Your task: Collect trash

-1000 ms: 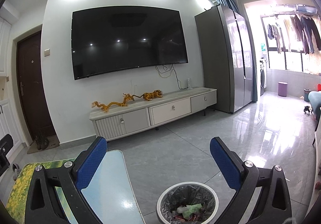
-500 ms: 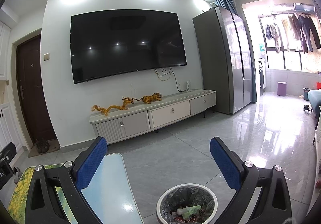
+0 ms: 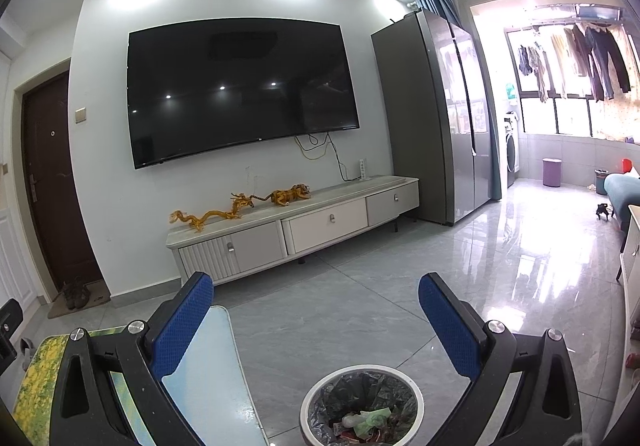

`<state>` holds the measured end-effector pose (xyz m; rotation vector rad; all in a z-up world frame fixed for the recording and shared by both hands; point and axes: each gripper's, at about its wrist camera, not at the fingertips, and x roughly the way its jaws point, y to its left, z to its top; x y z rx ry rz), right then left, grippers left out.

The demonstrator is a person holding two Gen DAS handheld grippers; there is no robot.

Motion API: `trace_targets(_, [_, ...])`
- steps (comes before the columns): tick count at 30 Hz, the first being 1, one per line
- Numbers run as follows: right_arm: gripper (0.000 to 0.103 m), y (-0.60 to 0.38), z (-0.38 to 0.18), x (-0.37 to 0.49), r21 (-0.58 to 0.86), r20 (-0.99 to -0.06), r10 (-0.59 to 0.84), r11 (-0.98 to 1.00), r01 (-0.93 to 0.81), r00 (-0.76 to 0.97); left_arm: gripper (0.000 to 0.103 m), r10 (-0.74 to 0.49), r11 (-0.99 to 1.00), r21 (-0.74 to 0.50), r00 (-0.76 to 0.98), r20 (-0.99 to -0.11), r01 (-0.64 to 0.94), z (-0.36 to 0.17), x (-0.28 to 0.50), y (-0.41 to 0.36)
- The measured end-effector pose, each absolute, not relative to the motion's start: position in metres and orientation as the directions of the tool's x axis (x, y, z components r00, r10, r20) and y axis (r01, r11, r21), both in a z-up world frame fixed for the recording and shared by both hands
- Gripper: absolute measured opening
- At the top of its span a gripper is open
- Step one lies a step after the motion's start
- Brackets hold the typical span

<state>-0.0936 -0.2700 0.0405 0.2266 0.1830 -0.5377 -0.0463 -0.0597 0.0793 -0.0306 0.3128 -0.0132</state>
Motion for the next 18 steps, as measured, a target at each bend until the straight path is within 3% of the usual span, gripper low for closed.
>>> trace_targets(18, [0.103,-0.269,0.041,-0.096,0.154,-0.236,-0.495,0.831,0.535,0.836,0.103,-0.030,0.999,-0.039,0.936,-0.352,0.018,0.066,-0.041,-0.057])
